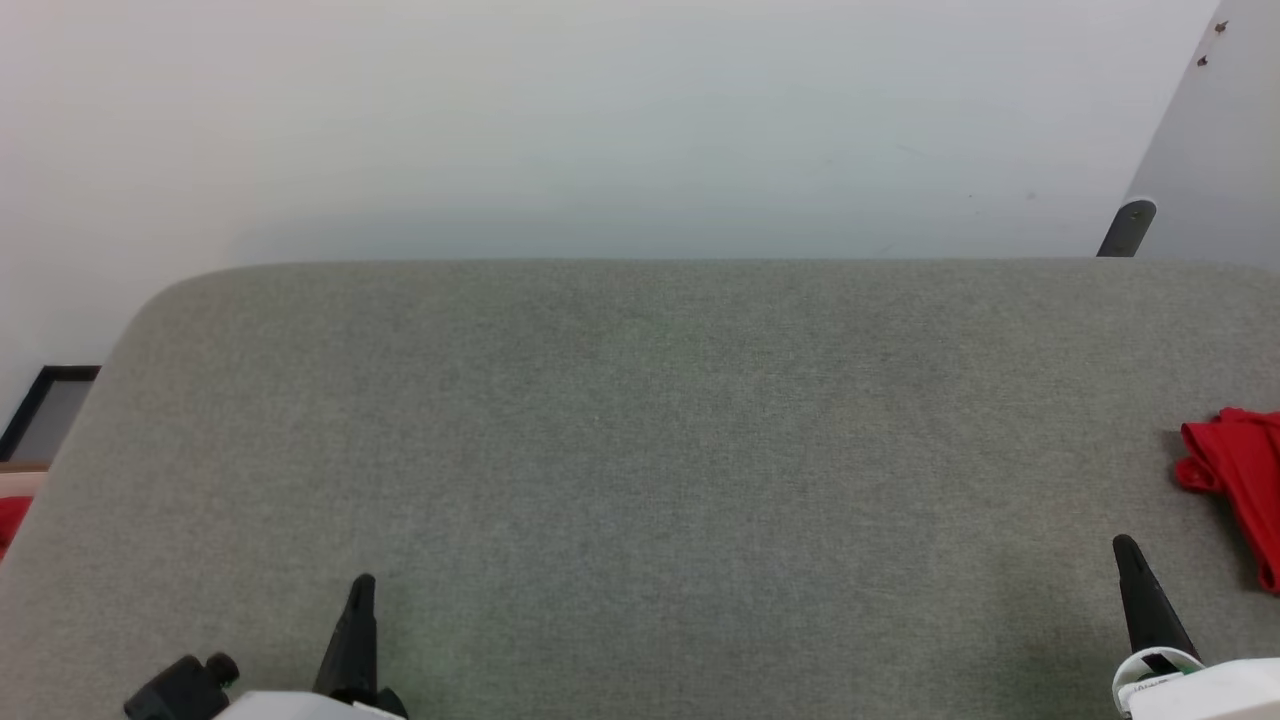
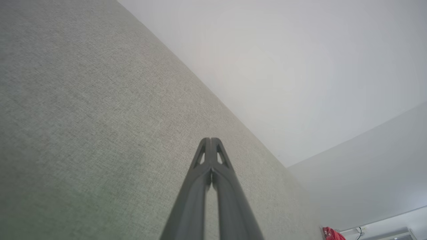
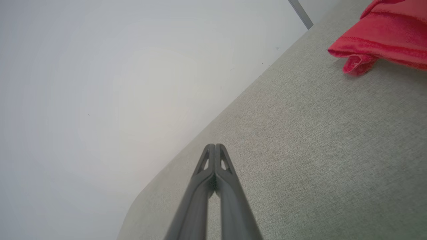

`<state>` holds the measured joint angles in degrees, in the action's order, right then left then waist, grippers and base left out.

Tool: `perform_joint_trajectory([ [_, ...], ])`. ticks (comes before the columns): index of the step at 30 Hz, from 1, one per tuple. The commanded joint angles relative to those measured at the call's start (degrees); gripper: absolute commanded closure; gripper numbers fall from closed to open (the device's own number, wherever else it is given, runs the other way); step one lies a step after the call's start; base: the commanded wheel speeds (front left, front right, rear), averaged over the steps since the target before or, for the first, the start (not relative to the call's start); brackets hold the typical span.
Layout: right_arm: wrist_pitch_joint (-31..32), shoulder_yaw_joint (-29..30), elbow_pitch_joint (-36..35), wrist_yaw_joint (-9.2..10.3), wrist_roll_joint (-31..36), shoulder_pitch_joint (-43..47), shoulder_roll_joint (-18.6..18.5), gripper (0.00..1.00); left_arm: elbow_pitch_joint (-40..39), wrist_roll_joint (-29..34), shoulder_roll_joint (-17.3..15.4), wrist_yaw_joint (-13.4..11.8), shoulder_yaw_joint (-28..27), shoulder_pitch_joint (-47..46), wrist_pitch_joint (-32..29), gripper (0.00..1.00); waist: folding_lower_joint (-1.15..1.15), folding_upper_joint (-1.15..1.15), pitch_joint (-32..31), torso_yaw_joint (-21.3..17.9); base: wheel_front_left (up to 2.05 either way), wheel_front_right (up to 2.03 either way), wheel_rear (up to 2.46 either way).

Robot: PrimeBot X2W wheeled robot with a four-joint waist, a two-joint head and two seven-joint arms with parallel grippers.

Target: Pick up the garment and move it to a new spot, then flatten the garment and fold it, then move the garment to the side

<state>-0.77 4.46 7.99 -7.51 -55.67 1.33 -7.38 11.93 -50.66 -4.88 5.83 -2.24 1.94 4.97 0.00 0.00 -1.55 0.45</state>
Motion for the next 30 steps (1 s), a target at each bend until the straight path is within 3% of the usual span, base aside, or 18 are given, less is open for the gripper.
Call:
perform_joint_trajectory([
  [1,0.4,0.4,-0.2,0.01,-1.9,-1.8,-0.1,1.00,-0.5,-2.3,0.0,0.4,-0.4,-1.6,-0.5,1.00,0.00,0.00,0.0,0.0,0.00,0.00,0.00],
  [30,3.4,1.2,2.4,0.01,-16.8,-4.4,1.9,1.00,0.6,-19.1,0.9,1.0,-2.2,-4.7,-5.3,1.00,0.00,0.00,0.6,-0.2,0.00,0.00,0.00],
])
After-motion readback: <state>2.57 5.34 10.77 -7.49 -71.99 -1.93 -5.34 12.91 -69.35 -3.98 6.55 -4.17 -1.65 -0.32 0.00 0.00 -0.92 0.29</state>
